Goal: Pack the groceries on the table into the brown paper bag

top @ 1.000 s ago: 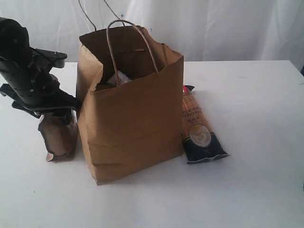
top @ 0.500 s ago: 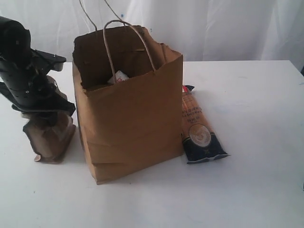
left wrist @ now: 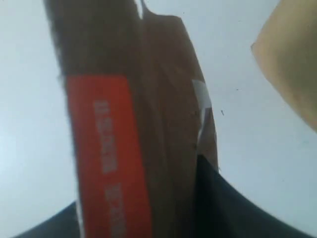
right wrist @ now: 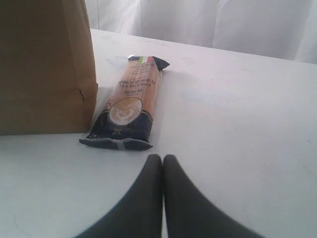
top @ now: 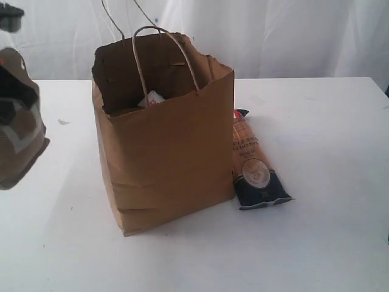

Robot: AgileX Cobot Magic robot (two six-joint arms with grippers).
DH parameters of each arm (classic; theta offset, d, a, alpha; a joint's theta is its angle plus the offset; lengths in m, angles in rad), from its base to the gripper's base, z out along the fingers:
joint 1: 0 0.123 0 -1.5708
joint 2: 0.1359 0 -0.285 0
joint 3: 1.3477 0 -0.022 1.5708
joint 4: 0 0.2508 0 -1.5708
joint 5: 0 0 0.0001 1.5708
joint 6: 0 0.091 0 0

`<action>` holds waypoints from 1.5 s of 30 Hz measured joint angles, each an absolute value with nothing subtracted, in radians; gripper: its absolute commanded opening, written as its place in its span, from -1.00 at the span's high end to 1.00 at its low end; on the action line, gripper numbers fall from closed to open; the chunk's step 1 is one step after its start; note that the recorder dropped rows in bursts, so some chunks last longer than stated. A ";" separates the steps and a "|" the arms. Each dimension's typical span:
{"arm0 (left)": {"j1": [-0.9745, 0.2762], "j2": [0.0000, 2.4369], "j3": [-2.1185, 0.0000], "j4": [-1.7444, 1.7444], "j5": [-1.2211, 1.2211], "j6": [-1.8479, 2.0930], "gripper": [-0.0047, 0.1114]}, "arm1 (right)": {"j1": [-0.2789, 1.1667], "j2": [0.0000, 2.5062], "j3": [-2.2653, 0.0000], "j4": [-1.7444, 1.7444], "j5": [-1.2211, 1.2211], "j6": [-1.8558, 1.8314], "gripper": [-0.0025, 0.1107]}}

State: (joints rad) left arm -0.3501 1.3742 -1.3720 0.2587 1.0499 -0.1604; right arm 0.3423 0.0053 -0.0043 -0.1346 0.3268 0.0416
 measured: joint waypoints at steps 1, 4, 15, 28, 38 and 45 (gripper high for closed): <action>-0.350 1.355 -1.410 0.241 1.082 -0.140 0.92 | 0.342 0.005 -0.004 -0.135 0.327 0.042 0.96; -0.350 1.317 -1.530 0.169 1.131 -0.087 0.92 | 0.342 0.005 -0.004 -0.135 0.325 0.042 0.96; -0.350 1.301 -1.896 0.022 1.131 -0.065 0.92 | 0.342 0.005 -0.004 -0.135 0.320 0.042 0.96; -0.350 1.348 -1.956 -0.133 1.131 -0.067 0.92 | 0.342 0.005 -0.004 -0.135 0.320 0.042 0.96; -0.379 1.447 -1.956 -0.188 1.131 -0.067 0.92 | 0.342 0.005 -0.004 -0.135 0.320 0.042 0.96; -0.475 1.523 -1.956 -0.069 1.125 -0.121 0.92 | 0.342 0.005 -0.004 -0.135 0.320 0.051 0.96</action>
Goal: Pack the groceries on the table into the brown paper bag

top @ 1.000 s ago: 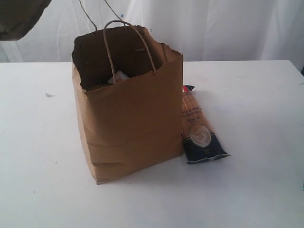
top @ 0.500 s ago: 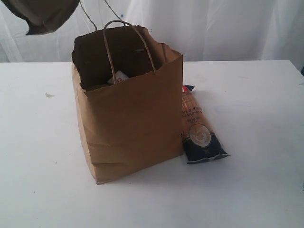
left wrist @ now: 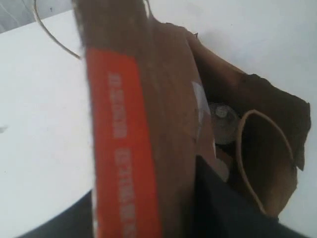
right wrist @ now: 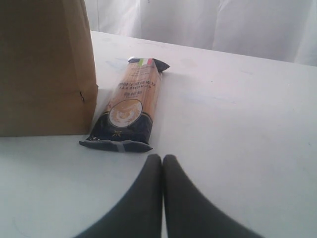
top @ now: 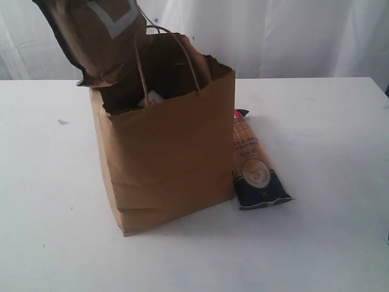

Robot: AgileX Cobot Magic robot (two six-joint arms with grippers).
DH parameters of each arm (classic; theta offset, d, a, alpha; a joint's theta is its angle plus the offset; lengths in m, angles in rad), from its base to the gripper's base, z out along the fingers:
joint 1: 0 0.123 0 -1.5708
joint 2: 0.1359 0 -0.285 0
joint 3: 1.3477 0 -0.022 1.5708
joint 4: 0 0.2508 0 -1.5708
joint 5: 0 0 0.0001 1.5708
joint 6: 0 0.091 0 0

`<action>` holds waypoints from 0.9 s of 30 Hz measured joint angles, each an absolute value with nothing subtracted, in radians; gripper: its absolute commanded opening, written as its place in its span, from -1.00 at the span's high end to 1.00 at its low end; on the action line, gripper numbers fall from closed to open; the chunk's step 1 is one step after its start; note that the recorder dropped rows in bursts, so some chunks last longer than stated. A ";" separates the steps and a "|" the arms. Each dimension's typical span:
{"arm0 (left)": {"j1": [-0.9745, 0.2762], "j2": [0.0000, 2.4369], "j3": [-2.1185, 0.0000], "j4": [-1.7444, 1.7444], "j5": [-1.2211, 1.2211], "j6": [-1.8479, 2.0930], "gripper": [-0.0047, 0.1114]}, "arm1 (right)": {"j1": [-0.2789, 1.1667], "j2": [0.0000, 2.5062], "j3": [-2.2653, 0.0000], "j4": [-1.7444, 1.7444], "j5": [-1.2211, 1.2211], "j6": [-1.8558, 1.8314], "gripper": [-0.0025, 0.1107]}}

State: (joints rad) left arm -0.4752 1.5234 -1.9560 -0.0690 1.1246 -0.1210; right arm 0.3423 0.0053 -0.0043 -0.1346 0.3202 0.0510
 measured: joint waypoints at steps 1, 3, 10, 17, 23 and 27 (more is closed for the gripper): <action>-0.475 1.527 -1.956 -0.065 1.123 -0.125 0.92 | 0.342 0.005 -0.004 -0.135 0.320 0.053 0.96; -0.475 1.538 -1.956 -0.063 1.108 -0.133 0.92 | 0.342 0.005 -0.004 -0.135 0.320 0.058 0.96; -0.480 1.550 -1.956 -0.115 1.039 -0.149 0.92 | 0.342 0.005 -0.004 -0.135 0.319 0.060 0.96; -0.486 1.572 -1.956 -0.139 1.020 -0.149 0.92 | 0.342 0.005 -0.004 -0.135 0.319 0.062 0.96; -0.486 1.596 -1.958 -0.153 1.063 -0.137 0.92 | 0.342 0.005 -0.004 -0.135 0.319 0.062 0.96; -0.486 1.613 -1.959 -0.164 1.095 -0.135 0.92 | 0.342 0.005 -0.004 -0.135 0.319 0.062 0.96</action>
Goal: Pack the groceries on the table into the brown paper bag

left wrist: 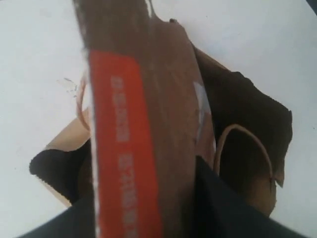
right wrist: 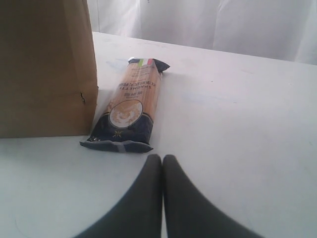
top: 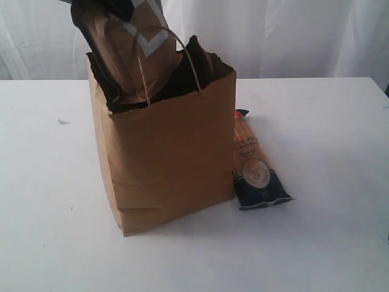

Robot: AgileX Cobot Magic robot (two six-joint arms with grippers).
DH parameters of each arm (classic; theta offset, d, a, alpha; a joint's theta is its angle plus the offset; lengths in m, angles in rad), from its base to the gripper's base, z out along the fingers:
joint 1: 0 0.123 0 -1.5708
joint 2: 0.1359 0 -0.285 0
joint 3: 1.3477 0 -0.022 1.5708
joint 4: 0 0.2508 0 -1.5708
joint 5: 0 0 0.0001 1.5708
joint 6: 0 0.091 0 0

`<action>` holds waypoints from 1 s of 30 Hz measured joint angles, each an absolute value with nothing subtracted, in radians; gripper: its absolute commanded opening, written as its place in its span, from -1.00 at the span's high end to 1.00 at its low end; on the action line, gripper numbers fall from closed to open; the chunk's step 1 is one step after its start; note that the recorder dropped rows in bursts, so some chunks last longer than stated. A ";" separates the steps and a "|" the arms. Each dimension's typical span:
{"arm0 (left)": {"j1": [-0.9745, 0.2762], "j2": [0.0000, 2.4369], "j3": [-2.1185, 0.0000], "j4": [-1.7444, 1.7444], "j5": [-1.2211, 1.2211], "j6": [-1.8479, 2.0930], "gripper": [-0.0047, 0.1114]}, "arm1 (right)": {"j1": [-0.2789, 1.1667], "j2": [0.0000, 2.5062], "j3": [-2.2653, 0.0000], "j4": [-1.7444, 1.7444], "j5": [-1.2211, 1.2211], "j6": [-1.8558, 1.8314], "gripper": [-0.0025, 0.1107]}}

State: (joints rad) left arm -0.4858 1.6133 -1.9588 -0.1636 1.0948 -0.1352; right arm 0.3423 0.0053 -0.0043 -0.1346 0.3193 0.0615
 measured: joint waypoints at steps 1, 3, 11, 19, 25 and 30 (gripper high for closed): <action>-0.488 1.618 -1.959 -0.166 1.097 -0.135 0.92 | 0.342 0.005 -0.004 -0.135 0.319 0.062 0.96; -0.487 1.627 -1.959 -0.170 1.097 -0.137 0.92 | 0.342 0.005 -0.004 -0.135 0.319 0.062 0.96; -0.521 1.663 -1.959 -0.155 1.093 -0.148 0.92 | 0.342 0.005 -0.004 -0.135 0.319 0.062 0.96; -0.535 1.686 -1.960 -0.067 1.129 -0.201 0.92 | 0.342 0.005 -0.004 -0.135 0.319 0.062 0.96; -0.535 1.730 -1.960 -0.031 1.131 -0.205 0.92 | 0.342 0.005 -0.004 -0.135 0.319 0.062 0.96; -0.544 1.746 -1.960 -0.008 1.131 -0.200 0.92 | 0.342 0.005 -0.004 -0.135 0.318 0.062 0.96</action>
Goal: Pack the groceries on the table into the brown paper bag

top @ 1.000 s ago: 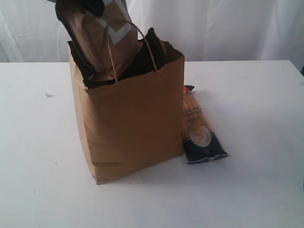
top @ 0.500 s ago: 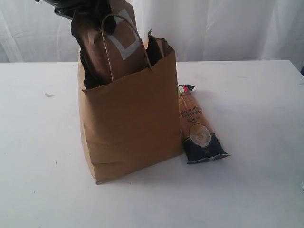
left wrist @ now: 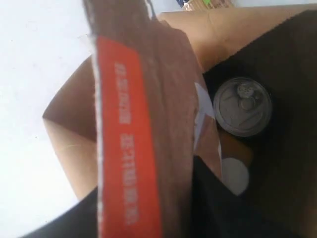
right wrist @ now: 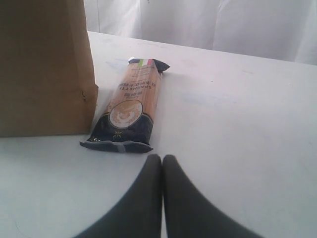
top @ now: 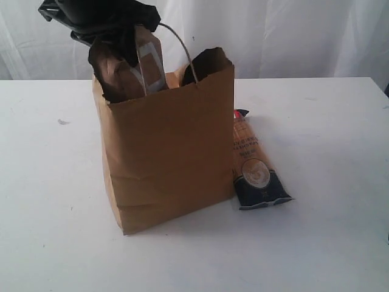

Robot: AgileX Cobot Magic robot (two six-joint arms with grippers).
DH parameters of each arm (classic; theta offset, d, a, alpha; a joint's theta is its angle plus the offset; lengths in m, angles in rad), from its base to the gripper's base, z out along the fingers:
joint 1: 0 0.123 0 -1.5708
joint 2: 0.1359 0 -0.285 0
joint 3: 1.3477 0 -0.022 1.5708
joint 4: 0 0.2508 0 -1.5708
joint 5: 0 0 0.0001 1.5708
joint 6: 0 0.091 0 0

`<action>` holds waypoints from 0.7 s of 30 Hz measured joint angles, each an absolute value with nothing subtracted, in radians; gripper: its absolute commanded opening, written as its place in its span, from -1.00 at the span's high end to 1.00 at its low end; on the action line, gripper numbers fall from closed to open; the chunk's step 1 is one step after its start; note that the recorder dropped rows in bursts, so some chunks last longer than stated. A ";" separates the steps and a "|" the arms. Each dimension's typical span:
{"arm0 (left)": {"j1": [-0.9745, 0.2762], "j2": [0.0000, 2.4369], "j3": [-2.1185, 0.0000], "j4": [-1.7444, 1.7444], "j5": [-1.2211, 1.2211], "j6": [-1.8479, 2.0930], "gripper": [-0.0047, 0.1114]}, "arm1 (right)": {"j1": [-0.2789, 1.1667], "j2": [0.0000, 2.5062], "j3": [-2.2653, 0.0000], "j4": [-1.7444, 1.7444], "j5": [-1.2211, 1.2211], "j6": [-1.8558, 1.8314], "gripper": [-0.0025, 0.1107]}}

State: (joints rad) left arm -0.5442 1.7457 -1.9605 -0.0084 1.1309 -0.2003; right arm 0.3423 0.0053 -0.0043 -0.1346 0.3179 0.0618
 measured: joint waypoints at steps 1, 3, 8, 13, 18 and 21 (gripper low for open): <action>-0.547 1.746 -1.960 0.000 1.131 -0.196 0.92 | 0.342 0.005 -0.004 -0.135 0.318 0.062 0.96; -0.561 1.739 -1.960 0.000 1.131 -0.189 0.92 | 0.342 0.005 -0.004 -0.135 0.318 0.064 0.96; -0.570 1.691 -1.960 0.008 1.129 -0.183 0.92 | 0.342 0.005 -0.004 -0.135 0.318 0.064 0.96; -0.570 1.641 -1.960 0.025 1.127 -0.173 0.92 | 0.342 0.005 -0.004 -0.135 0.318 0.064 0.96; -0.570 1.588 -1.960 0.033 1.127 -0.160 0.92 | 0.342 0.005 -0.004 -0.135 0.318 0.064 0.96; -0.570 1.563 -1.960 0.044 1.127 -0.156 0.92 | 0.342 0.005 -0.004 -0.135 0.318 0.064 0.96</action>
